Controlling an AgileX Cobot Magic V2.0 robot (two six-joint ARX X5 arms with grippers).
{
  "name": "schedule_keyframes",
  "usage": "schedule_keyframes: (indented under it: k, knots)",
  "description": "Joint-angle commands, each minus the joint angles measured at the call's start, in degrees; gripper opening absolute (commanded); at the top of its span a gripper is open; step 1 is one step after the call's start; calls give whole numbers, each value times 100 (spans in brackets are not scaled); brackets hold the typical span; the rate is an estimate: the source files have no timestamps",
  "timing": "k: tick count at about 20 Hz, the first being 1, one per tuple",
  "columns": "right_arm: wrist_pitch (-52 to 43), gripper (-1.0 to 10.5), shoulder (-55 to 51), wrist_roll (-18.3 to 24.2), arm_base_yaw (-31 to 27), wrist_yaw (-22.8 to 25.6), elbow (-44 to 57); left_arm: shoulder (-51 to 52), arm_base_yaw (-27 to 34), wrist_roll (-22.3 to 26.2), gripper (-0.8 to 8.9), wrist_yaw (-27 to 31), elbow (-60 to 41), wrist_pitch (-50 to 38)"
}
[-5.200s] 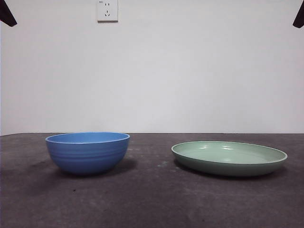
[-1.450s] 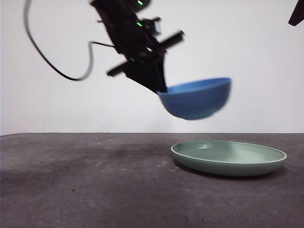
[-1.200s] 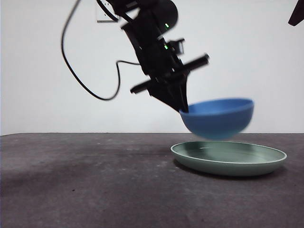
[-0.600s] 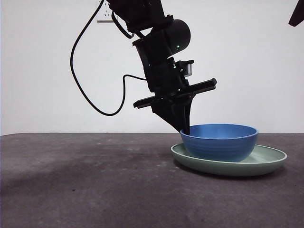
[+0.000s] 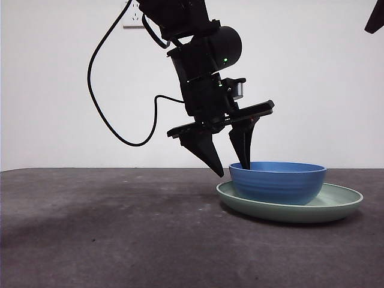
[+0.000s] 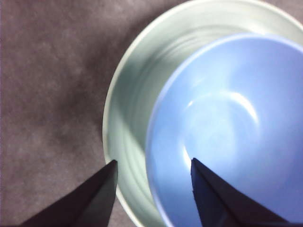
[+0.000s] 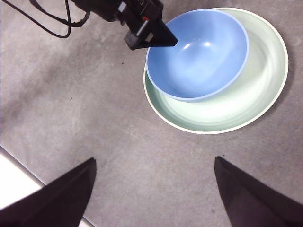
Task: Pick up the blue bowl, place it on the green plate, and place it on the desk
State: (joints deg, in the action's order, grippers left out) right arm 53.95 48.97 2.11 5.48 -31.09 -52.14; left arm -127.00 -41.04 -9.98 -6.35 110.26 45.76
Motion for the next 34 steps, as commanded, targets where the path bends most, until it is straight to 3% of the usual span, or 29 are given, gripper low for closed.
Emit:
schedule_keyframes:
  k: [1, 13, 18, 27, 34]
  knots:
    - [-44, 399, 31, -42, 13, 9, -111, 367, 33, 70, 253, -28, 190, -24]
    - [-79, 399, 31, -39, 13, 9, -111, 3285, 925, 597, 253, -153, 63, 269]
    - [-87, 399, 31, -39, 13, 9, -111, 4572, 1241, 726, 252, -608, -1558, 127]
    - [-87, 399, 33, -39, 13, 9, -111, 6529, 1248, 802, 249, -1665, -4500, -389]
    - [-81, 399, 35, -44, 13, 7, -111, 7123, 1246, 802, 249, -1974, -5366, -363]
